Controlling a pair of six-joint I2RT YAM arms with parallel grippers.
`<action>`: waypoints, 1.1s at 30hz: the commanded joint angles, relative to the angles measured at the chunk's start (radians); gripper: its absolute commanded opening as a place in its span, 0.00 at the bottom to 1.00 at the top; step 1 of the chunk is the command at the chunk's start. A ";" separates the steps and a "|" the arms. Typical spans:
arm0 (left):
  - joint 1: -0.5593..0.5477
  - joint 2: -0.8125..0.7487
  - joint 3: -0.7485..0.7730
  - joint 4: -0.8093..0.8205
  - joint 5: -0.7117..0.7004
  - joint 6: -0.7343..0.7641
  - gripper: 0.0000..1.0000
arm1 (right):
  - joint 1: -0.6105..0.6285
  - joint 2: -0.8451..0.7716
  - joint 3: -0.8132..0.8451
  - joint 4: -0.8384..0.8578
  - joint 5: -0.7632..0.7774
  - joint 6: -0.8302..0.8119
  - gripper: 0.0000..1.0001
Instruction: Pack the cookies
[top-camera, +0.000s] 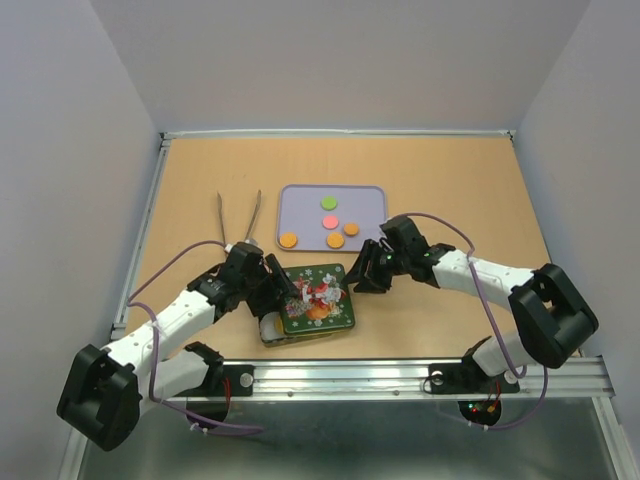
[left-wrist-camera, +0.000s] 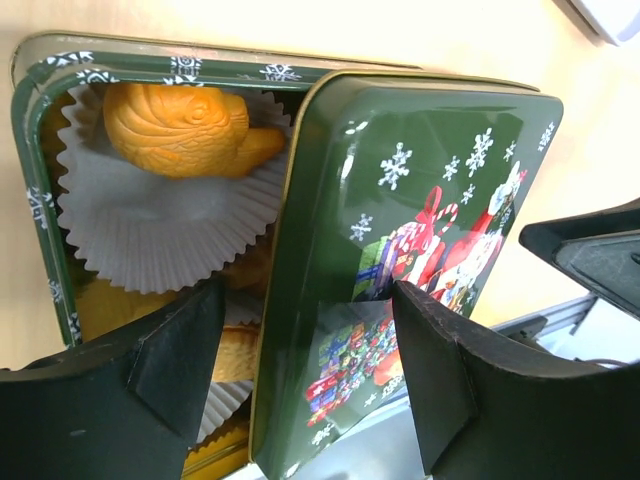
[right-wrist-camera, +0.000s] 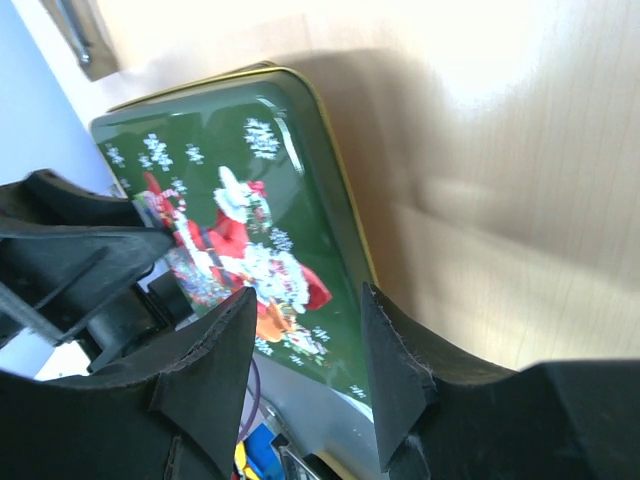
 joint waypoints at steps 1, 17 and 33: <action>0.000 -0.024 0.068 -0.094 -0.078 0.040 0.78 | 0.005 0.029 0.007 0.025 -0.012 -0.007 0.51; 0.000 -0.086 0.198 -0.202 -0.138 0.067 0.78 | 0.025 0.081 -0.027 0.114 -0.038 0.034 0.47; 0.002 -0.110 0.186 -0.458 -0.237 0.003 0.76 | 0.028 0.086 -0.022 0.117 -0.041 0.037 0.46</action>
